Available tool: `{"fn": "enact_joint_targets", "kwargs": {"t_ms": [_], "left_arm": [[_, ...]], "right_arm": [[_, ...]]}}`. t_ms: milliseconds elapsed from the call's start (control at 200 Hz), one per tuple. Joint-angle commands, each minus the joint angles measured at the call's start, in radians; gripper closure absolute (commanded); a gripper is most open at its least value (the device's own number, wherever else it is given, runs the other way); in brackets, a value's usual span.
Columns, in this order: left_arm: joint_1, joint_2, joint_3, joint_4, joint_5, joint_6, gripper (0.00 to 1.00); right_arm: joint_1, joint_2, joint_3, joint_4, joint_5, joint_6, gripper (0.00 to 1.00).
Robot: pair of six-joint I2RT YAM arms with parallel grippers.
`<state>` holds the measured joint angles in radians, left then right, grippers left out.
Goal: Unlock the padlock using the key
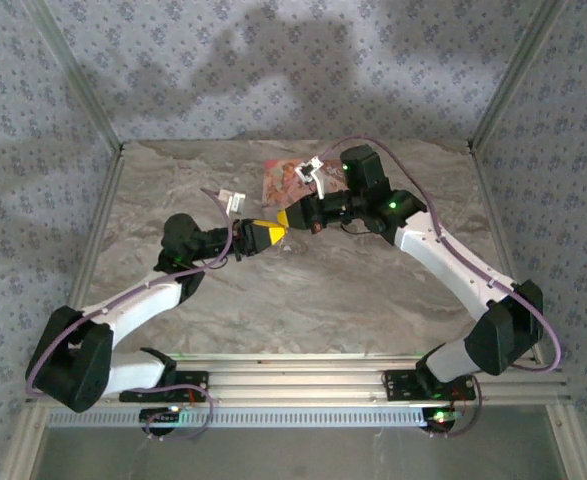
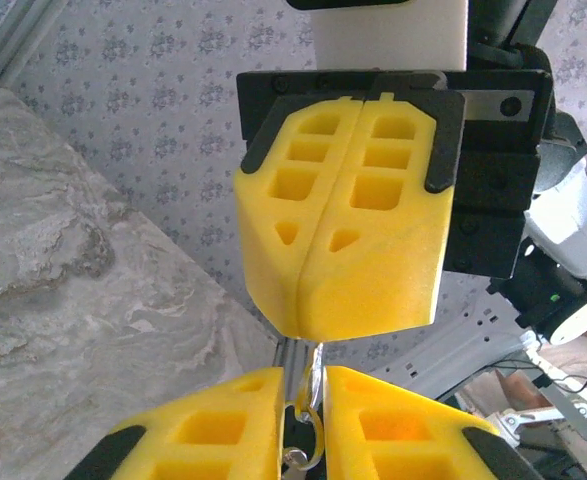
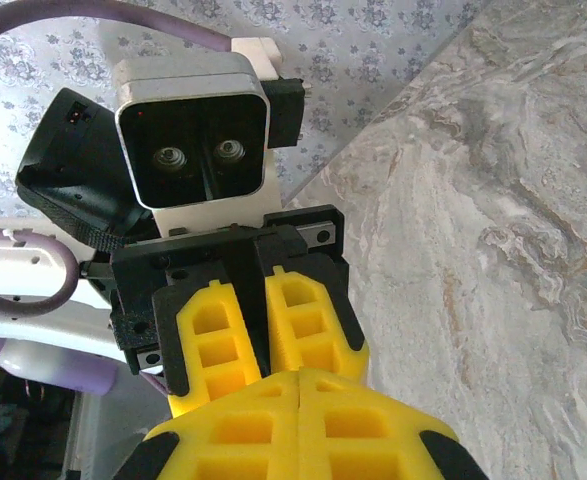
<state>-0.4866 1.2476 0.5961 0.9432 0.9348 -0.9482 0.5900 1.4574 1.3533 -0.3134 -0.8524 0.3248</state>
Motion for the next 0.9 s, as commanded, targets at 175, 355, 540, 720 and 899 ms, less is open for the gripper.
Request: {"fn": "enact_joint_targets", "kwargs": {"t_ms": [175, 355, 540, 720, 899], "left_arm": [[-0.006, 0.003, 0.018, 0.043, 0.006, 0.005, 0.84], [-0.006, 0.001, 0.018, 0.032, 0.007, 0.007, 1.0], [-0.004, -0.023, 0.0, -0.044, -0.017, 0.057, 1.0], [0.007, -0.103, -0.027, -0.246, -0.075, 0.177, 1.0], [0.023, -0.199, -0.048, -0.53, -0.18, 0.318, 1.0]], "right_arm": [[0.007, -0.024, -0.005, 0.027, 0.004, 0.017, 1.0], [0.008, -0.025, -0.009, 0.033, 0.013, 0.022, 1.0], [0.004, -0.034, -0.021, 0.031, 0.095, 0.047, 0.93], [-0.012, -0.06, -0.05, 0.024, 0.188, 0.081, 0.42], [-0.04, -0.097, -0.114, -0.015, 0.437, 0.14, 0.31]]}}
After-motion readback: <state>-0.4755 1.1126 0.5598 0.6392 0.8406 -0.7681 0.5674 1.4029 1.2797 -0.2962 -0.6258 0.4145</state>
